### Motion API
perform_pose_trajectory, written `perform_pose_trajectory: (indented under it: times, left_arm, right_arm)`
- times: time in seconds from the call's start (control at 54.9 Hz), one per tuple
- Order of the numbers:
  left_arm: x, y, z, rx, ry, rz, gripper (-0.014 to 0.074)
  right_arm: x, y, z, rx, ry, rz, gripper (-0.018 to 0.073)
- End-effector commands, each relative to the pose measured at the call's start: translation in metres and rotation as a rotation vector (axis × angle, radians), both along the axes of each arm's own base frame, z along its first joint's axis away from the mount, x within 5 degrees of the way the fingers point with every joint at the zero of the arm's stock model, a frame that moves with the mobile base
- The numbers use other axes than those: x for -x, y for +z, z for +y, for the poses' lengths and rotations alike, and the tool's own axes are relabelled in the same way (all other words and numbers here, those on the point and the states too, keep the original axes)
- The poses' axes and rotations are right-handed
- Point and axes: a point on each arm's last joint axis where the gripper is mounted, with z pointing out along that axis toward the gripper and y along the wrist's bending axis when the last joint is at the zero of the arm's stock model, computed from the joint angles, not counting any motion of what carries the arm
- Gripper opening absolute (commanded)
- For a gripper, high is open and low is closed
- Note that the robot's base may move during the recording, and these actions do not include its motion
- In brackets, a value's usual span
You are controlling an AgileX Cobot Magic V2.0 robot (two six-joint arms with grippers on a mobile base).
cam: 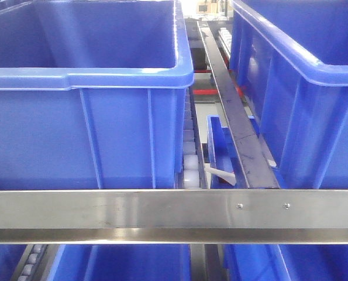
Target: Pick and sort blue part to right shelf
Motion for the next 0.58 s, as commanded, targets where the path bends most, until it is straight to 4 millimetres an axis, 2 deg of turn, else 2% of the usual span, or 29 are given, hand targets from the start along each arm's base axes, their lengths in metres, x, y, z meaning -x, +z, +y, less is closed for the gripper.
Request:
perform_pose_trajectory:
  times: [0.0,0.564]
  left_arm:
    - [0.0011,-0.0007,0.0004,0.012,0.004,-0.085,0.0124]
    - [0.0011,-0.0007,0.0004,0.012,0.004,-0.085,0.0124]
  right_arm:
    - [0.0027,0.0117,-0.0005,0.010,-0.006,-0.119,0.0068]
    - [0.0027,0.0117,-0.0005,0.010,-0.006,-0.119,0.0068]
